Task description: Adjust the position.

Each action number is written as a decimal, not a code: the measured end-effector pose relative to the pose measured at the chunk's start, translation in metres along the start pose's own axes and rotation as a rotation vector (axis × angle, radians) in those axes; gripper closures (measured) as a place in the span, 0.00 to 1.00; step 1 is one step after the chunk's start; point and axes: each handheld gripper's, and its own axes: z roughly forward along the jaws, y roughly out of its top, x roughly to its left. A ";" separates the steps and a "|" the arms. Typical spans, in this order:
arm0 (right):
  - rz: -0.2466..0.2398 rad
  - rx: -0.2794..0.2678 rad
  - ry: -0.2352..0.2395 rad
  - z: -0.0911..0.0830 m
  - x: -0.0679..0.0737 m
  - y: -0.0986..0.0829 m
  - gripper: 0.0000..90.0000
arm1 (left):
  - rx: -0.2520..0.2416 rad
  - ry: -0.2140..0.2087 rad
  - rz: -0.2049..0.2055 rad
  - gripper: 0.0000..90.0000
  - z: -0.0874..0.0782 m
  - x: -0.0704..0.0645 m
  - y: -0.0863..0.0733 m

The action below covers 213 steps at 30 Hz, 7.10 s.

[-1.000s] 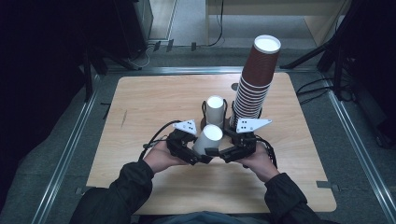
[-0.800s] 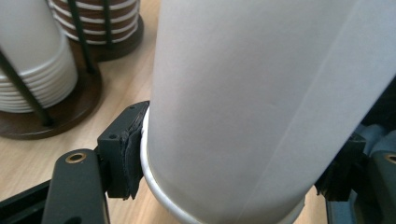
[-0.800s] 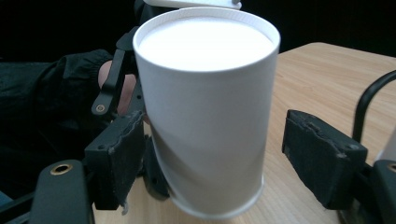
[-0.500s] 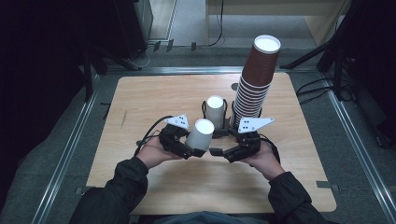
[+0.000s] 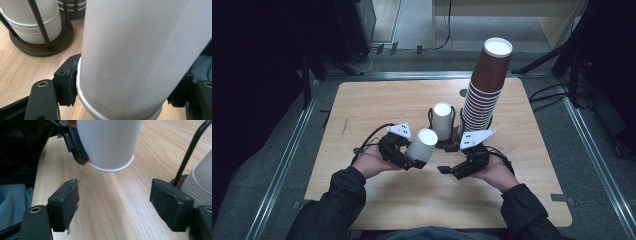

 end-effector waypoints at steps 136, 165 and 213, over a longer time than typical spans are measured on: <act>-0.014 -0.111 0.068 -0.009 0.004 0.011 0.27 | 0.022 0.004 0.080 0.30 0.002 -0.010 0.006; -0.094 0.073 0.020 0.010 0.007 0.003 0.27 | 0.308 0.050 0.148 0.29 0.029 -0.017 0.006; -0.126 -0.018 0.062 -0.001 0.005 0.004 0.38 | 0.025 -0.040 0.085 0.03 0.004 -0.013 0.006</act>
